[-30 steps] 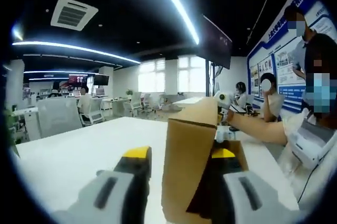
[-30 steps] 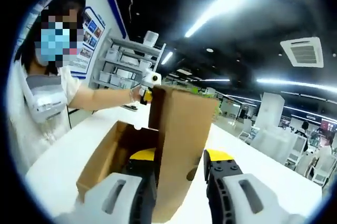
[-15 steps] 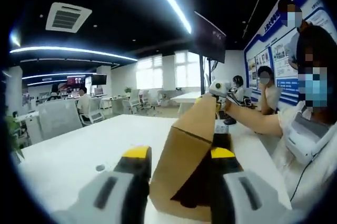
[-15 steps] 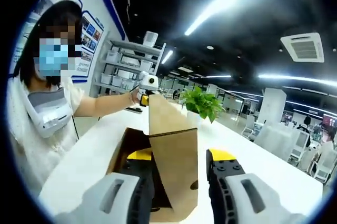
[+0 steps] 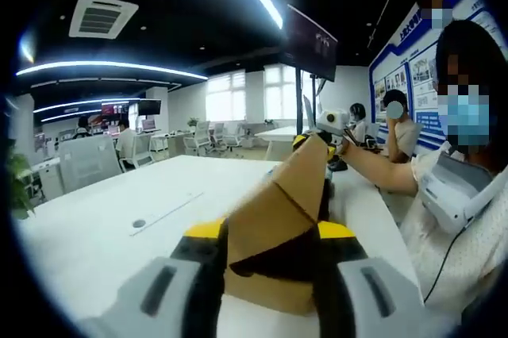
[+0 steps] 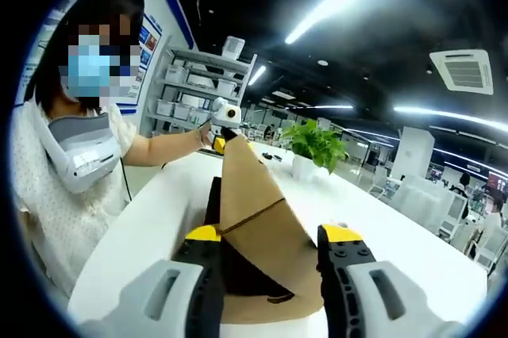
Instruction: Operate the shoe box by opening the lid, removing the specified soft item, and placing it in the target area until the item is outside and the box remains undamaged.
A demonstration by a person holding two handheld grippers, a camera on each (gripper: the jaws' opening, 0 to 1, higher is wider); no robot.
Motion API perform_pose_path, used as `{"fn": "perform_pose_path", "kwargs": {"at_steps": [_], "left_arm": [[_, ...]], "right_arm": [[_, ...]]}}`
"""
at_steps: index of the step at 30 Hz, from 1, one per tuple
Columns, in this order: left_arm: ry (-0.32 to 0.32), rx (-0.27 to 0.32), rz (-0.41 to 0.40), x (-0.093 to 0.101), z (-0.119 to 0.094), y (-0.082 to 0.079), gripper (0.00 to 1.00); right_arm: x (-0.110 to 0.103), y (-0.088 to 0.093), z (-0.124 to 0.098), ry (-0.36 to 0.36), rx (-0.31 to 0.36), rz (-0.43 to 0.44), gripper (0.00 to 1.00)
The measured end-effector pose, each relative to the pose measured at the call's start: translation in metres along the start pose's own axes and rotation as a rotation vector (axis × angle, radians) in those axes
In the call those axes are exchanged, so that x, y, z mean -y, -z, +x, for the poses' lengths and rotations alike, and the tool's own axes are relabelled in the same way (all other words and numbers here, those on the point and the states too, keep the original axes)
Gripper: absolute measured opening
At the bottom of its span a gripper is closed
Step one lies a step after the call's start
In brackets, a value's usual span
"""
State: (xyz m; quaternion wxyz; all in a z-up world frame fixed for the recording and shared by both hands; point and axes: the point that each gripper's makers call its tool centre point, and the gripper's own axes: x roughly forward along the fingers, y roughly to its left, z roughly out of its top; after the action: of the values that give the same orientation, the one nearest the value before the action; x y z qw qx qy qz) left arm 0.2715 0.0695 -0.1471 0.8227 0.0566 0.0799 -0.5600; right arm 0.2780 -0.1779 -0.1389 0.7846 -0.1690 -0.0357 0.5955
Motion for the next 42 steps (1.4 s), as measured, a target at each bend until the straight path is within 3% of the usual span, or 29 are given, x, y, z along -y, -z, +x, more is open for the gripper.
{"fn": "perform_pose_path", "kwargs": {"at_steps": [7,9,17,21,25,29,31,32,35,39,42], "left_arm": [[-0.003,-0.072,-0.011,0.013,0.002,0.027,0.44],[0.003,-0.080,-0.045,0.015,0.000,0.032,0.44],[-0.022,-0.099,-0.054,0.020,0.003,0.051,0.42],[-0.045,-0.069,-0.056,0.019,0.001,0.049,0.41],[-0.112,-0.056,-0.005,0.015,-0.005,0.041,0.36],[-0.169,-0.042,-0.001,0.015,-0.004,0.025,0.29],[-0.184,-0.040,-0.001,0.015,0.000,0.017,0.28],[-0.188,-0.057,-0.017,0.017,0.005,0.016,0.27],[-0.197,-0.104,-0.034,0.015,0.016,0.019,0.23],[-0.201,-0.159,-0.053,0.015,0.024,0.029,0.18],[-0.202,-0.191,-0.068,0.015,0.024,0.039,0.14]], "right_arm": [[-0.017,0.012,-0.003,0.000,-0.016,-0.006,0.51],[-0.022,0.016,-0.002,-0.002,-0.019,-0.004,0.52],[-0.036,0.029,0.006,-0.007,-0.027,0.000,0.45],[-0.044,0.039,0.010,-0.027,-0.072,0.006,0.44],[-0.044,0.041,0.010,-0.009,-0.095,-0.002,0.41],[-0.043,0.030,0.010,0.013,-0.079,0.054,0.27],[-0.039,0.019,0.012,0.041,-0.054,0.122,0.26],[-0.034,0.017,0.014,0.068,-0.060,0.194,0.22],[-0.029,0.017,0.018,0.095,-0.082,0.260,0.15],[-0.034,0.033,0.023,0.099,-0.152,0.264,0.11],[-0.036,0.033,0.020,0.100,-0.139,0.279,0.09]]}}
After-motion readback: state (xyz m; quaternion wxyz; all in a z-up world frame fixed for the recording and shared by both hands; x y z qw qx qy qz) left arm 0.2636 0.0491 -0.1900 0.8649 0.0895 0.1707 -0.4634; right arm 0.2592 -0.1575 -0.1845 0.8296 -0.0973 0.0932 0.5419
